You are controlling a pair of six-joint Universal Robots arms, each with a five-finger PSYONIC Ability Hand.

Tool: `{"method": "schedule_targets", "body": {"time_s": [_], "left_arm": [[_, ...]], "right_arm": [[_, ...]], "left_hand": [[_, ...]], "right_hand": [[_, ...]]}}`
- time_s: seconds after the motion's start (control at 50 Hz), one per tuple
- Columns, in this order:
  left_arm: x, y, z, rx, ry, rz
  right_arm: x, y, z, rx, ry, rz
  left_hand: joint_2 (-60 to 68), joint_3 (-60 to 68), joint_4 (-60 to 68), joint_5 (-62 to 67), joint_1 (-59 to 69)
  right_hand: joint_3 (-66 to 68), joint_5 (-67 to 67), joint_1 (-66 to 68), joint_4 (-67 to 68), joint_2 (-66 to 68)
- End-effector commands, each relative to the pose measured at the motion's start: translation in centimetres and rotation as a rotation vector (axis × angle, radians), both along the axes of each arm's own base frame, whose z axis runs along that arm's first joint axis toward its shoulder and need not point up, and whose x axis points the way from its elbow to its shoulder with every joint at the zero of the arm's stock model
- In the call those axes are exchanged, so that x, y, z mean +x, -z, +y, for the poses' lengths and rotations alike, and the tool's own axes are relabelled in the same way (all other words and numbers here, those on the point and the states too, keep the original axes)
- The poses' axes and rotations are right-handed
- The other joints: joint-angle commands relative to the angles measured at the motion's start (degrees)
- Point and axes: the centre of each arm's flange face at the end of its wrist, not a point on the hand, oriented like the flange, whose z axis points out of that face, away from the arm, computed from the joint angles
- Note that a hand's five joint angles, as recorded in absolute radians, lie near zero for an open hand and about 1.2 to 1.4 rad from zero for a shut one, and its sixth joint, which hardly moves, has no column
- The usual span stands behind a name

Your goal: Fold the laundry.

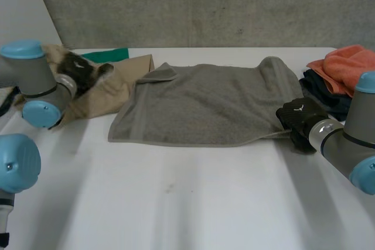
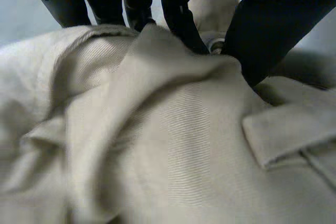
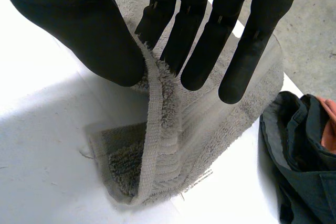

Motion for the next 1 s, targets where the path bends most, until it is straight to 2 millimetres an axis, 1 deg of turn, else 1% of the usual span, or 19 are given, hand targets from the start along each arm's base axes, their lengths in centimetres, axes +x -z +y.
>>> {"method": "schedule_targets", "body": {"time_s": [0.02,0.1,0.18,0.2,0.24,0.26,0.3,0.34,0.38,0.46,0.54,0.62,0.68,0.74,0.8,0.9,0.92,0.98,1.0], "left_arm": [[6.7,-1.0,-3.6,-0.198,-0.318,-0.149],[5.3,-1.6,-2.9,-0.175,-0.253,-0.115],[4.0,-3.5,-1.8,-0.175,-0.198,0.021],[3.7,-3.9,-1.7,-0.186,-0.179,0.041],[2.9,-4.6,-1.4,-0.202,-0.134,0.077],[2.1,-4.9,-0.9,-0.209,-0.089,0.102],[1.3,-5.1,-0.3,-0.204,-0.048,0.115],[0.3,-5.7,1.0,-0.179,-0.003,0.125],[-0.2,-5.8,1.9,-0.151,0.020,0.125],[-2.1,-6.3,4.6,-0.065,0.091,0.157],[-3.6,-6.5,6.4,0.018,0.131,0.213],[-4.9,-6.2,7.8,0.126,0.157,0.276],[-5.6,-5.9,8.1,0.167,0.173,0.309],[-6.3,-4.9,7.7,0.195,0.175,0.333],[-6.6,-2.7,6.9,0.225,0.150,0.323],[-5.9,-0.1,5.3,0.216,0.077,0.247],[-5.4,0.7,4.7,0.206,0.047,0.205],[-4.6,1.7,3.9,0.182,0.008,0.143],[-4.0,2.2,3.2,0.159,-0.013,0.103]], "right_arm": [[0.3,-0.1,0.2,-0.007,-0.015,0.009],[0.7,-0.2,0.5,-0.011,-0.028,0.011],[1.0,-0.6,0.8,-0.015,-0.036,0.005],[1.0,-0.8,0.8,-0.021,-0.036,0.003],[1.0,-1.2,0.9,-0.027,-0.036,-0.002],[1.0,-1.4,1.0,-0.032,-0.039,-0.005],[1.0,-1.6,1.1,-0.033,-0.036,-0.011],[1.0,-1.8,1.2,-0.034,-0.036,-0.016],[1.0,-1.7,1.3,-0.031,-0.035,-0.016],[1.0,-1.6,1.4,-0.031,-0.040,-0.013],[1.1,-1.4,1.4,-0.027,-0.041,-0.010],[1.0,-1.2,1.3,-0.024,-0.039,-0.009],[1.0,-1.2,1.3,-0.023,-0.038,-0.007],[1.0,-0.9,1.2,-0.019,-0.038,-0.003],[1.0,-0.6,1.1,-0.014,-0.040,0.002],[0.9,-0.2,1.1,-0.005,-0.039,0.012],[0.8,-0.3,1.0,-0.007,-0.039,0.012],[0.7,-0.2,0.9,-0.007,-0.038,0.016],[0.6,-0.2,0.7,-0.011,-0.036,0.016]], "left_hand": [[13.39,15.13,12.02,16.48,15.26],[13.39,15.13,12.02,16.48,15.26],[13.39,15.13,12.02,16.48,15.26],[8.42,10.16,7.04,11.50,10.28],[-12.06,-10.32,-13.44,-8.97,-10.20],[-32.80,-31.07,-34.18,-29.72,-30.94],[-50.92,-49.19,-52.30,-47.84,-49.06],[-56.61,-54.87,-57.98,-53.52,-54.74],[-56.61,-54.87,-57.98,-53.52,-54.74],[-56.61,-54.87,-57.98,-53.52,-54.74],[-56.61,-54.87,-57.98,-53.52,-54.74],[-56.61,-54.87,-57.98,-53.52,-54.74],[-56.61,-54.87,-57.98,-53.52,-54.74],[-56.61,-54.87,-57.98,-53.52,-54.74],[-56.61,-54.87,-57.98,-53.52,-54.74],[-56.61,-54.87,-57.98,-53.52,-54.74],[-56.07,-54.33,-57.45,-52.99,-54.21],[-46.69,-44.95,-48.06,-43.60,-44.83],[-29.32,-27.58,-30.69,-26.23,-27.46]], "right_hand": [[11.72,11.41,14.96,11.35,12.77],[11.72,11.41,14.96,11.35,12.77],[11.72,11.41,14.96,11.35,12.77],[11.72,11.41,14.96,11.35,12.77],[11.72,11.41,14.96,11.35,12.77],[11.72,11.41,14.96,11.35,12.77],[11.72,11.41,14.96,11.35,12.77],[11.72,11.41,14.96,11.35,12.77],[11.72,11.41,14.96,11.35,12.77],[11.72,11.41,14.96,11.35,12.77],[11.72,11.41,14.96,11.35,12.77],[11.72,11.41,14.96,11.35,12.77],[11.72,11.41,14.96,11.35,12.77],[11.72,11.41,14.96,11.35,12.77],[11.72,11.41,14.96,11.35,12.77],[11.72,11.41,14.96,11.35,12.77],[11.72,11.41,14.96,11.35,12.77],[11.72,11.41,14.96,11.35,12.77],[11.72,11.41,14.96,11.35,12.77]]}}
